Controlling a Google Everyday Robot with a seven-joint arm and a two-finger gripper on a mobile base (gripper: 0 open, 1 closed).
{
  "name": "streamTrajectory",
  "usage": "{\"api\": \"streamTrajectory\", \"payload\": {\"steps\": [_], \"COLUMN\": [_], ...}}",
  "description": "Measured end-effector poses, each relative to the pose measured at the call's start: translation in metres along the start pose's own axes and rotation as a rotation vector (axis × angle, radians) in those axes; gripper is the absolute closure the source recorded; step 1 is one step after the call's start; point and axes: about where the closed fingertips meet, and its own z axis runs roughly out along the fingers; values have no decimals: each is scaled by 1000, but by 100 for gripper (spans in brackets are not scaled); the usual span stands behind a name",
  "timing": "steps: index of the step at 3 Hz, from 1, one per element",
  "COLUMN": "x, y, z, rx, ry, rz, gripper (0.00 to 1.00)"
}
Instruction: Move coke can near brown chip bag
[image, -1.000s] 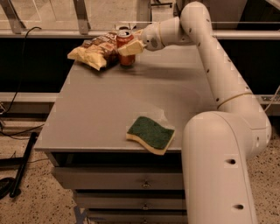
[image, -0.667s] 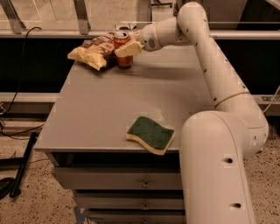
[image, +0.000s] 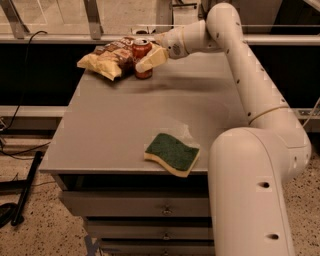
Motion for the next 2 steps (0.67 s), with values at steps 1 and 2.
{"api": "streamTrajectory", "payload": {"steps": [1,2], "x": [5,7], "y": [-17,-42], "z": [-32,-89], "rx": [81,216], "ry": [22,49], "rz": [1,-5], "gripper": [0,0]}}
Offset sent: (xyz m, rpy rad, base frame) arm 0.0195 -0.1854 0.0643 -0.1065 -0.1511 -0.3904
